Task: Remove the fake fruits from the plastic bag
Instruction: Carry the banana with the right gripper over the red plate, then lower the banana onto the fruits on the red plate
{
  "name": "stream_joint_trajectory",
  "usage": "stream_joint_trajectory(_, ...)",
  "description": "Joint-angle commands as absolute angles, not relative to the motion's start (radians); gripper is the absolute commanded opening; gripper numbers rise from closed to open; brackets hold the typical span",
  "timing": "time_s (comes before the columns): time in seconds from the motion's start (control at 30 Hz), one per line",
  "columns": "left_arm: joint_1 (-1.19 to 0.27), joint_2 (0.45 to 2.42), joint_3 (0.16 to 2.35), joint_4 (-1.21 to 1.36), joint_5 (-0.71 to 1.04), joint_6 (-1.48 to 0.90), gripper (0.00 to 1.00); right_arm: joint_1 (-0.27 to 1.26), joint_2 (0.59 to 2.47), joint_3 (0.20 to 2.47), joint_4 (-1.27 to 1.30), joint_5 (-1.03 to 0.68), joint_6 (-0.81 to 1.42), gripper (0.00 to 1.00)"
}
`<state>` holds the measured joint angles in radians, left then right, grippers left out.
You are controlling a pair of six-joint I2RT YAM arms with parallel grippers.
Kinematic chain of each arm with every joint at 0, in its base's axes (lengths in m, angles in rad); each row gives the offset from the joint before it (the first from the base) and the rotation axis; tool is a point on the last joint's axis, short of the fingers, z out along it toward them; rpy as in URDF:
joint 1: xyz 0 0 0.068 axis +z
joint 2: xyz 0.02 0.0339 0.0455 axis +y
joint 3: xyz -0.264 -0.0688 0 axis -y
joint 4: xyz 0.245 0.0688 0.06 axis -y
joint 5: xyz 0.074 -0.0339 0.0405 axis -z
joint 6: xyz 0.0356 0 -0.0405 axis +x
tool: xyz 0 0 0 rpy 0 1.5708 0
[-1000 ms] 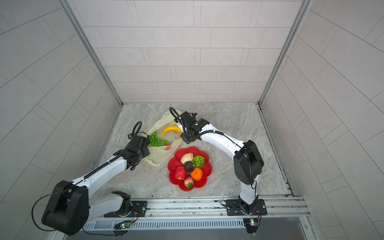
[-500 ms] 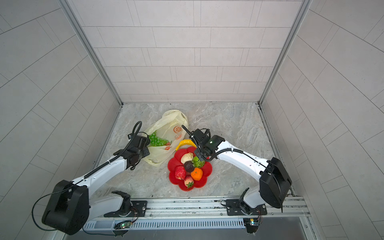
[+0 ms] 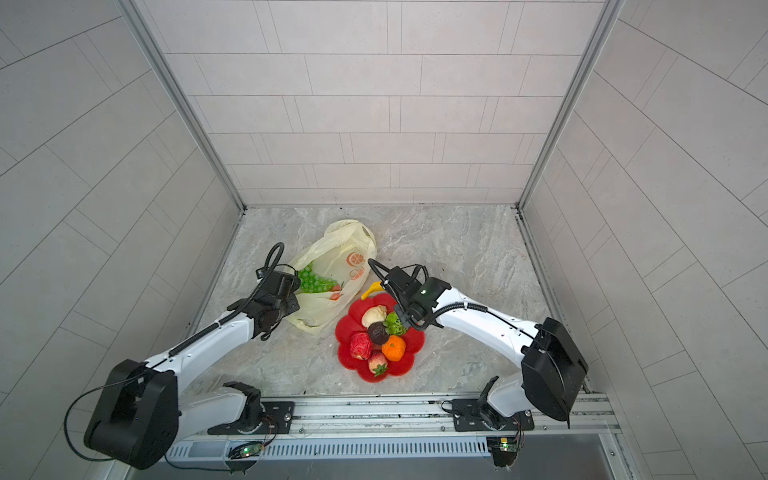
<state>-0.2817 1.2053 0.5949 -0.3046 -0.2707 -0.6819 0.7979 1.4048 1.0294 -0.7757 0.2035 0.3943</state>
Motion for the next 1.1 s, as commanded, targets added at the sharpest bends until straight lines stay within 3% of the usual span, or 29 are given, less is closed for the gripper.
stream_joint_trajectory(0.0, -0.279, 1.210, 0.608, -0.321, -0.273, -0.687, 0.00, 0.811, 1.360, 0.986, -0.822, 0.258, 0.573, 0.17)
stream_joint_trajectory(0.6, -0.279, 1.200, 0.608, -0.326, -0.273, -0.687, 0.00, 0.938, 1.343, 0.880, -0.798, 0.269, 0.916, 0.17)
stream_joint_trajectory(1.07, -0.279, 1.190, 0.607, -0.328, -0.274, -0.686, 0.00, 1.000, 1.357, 0.875, -0.831, 0.293, 0.986, 0.26)
